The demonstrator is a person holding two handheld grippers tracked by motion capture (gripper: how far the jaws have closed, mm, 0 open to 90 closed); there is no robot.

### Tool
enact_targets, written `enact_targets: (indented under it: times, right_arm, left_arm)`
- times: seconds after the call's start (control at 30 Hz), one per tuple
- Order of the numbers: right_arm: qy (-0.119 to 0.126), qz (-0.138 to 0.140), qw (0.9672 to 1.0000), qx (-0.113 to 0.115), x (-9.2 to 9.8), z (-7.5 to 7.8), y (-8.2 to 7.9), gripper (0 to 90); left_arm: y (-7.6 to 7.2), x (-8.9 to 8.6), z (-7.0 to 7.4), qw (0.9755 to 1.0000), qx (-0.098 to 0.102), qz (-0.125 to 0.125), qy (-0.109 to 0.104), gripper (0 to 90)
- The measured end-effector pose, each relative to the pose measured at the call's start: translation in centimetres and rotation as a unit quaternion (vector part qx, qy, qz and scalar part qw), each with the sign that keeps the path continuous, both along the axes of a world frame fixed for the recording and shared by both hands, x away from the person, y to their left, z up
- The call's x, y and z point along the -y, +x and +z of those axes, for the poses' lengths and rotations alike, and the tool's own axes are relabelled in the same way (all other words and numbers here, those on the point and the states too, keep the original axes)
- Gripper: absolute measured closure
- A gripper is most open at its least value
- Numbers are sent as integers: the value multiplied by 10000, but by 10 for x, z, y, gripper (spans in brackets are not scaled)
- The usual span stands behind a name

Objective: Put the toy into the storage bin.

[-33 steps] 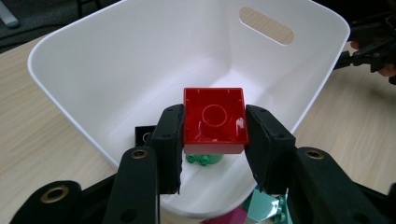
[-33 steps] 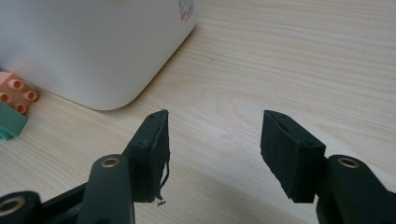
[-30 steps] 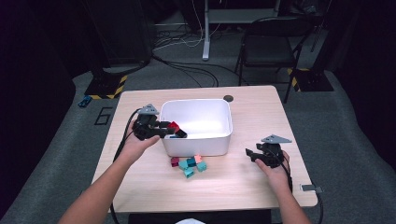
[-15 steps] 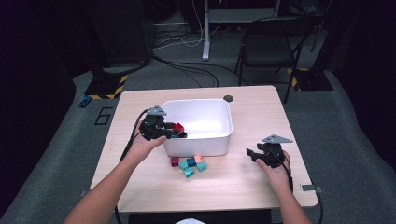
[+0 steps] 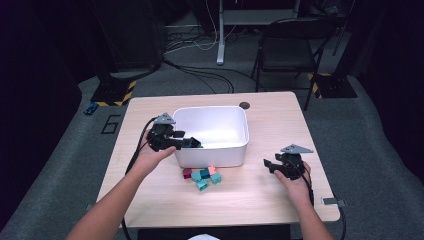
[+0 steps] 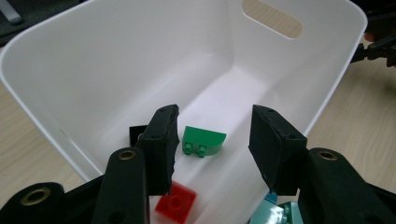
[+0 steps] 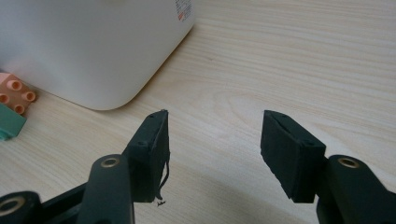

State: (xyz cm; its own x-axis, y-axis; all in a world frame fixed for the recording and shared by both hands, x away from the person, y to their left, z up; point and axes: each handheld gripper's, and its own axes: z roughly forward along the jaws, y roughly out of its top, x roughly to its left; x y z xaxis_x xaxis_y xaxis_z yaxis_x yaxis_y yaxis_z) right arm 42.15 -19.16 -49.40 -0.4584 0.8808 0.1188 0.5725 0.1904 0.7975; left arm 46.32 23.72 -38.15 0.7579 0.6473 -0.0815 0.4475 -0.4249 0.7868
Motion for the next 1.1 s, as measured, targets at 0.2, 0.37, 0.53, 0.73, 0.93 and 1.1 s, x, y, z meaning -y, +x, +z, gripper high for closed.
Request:
enact_targets:
  times: [0.2, 0.37, 0.53, 0.73, 0.93, 1.1]
  right_arm:
    - [-16, -12, 10000, 5, 0, 0, 0, 417]
    - [5, -33, 10000, -17, -1, -1, 0, 417]
    - [-26, -8, 10000, -6, -1, -1, 0, 416]
    - [-17, -24, 10000, 3, -1, -1, 0, 416]
    - [-19, -18, 10000, -7, -1, -1, 0, 416]
    - [-10, -30, 10000, 4, -1, 0, 0, 416]
  left_arm:
    - [-13, -14, 13, 9998, 182, -40, -123, 499]
    - [-20, -24, 18, 9995, 215, -35, -233, 493]
    - [-31, -33, 20, 9993, 260, -65, -254, 491]
    - [-42, -42, 15, 9993, 228, -57, -278, 494]
    - [-54, -49, 12, 9991, 223, -70, -342, 493]
    - [-65, -48, 0, 9991, 159, -179, -351, 497]
